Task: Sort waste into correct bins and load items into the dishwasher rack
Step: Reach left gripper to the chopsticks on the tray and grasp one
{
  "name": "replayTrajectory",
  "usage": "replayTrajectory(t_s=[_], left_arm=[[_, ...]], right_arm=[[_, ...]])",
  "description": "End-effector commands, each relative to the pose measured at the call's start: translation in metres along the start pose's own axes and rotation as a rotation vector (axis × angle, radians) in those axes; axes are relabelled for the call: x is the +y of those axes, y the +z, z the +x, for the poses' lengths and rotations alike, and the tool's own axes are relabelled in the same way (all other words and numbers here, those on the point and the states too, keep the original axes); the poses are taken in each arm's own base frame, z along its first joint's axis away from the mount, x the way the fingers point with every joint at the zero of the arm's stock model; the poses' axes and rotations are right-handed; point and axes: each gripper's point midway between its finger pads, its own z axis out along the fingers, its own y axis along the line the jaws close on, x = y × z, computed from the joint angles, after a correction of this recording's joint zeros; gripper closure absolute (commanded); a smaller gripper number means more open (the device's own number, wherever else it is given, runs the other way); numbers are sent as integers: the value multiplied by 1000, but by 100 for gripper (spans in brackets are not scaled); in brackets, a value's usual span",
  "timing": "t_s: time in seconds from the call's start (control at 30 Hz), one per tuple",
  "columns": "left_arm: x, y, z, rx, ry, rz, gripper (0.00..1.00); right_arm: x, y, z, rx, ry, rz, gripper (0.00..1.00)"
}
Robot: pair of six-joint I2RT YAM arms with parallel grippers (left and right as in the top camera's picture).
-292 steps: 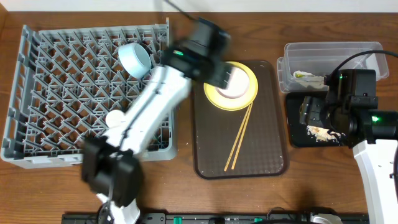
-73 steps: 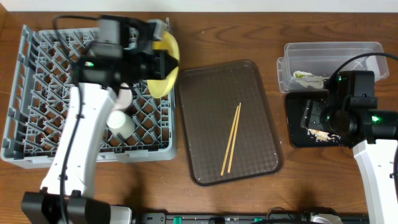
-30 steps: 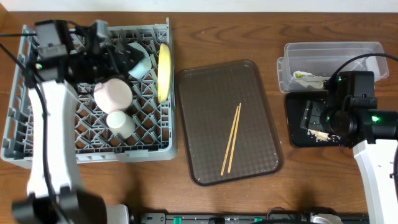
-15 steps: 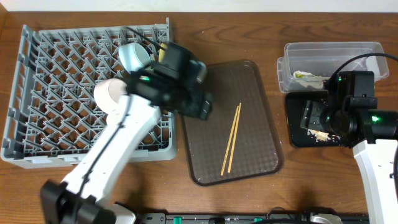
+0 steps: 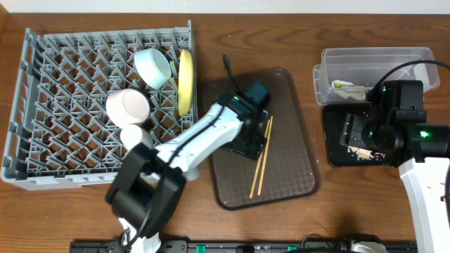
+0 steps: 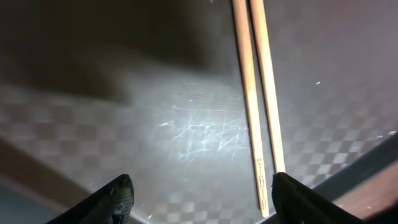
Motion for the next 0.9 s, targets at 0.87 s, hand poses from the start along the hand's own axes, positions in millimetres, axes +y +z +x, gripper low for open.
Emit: replayTrajectory(t_s=[0.87], left_arm=[[-4,65,17,114,-19,-150,61]], right_arm=[[-3,-3,-1,0,5,9,26]])
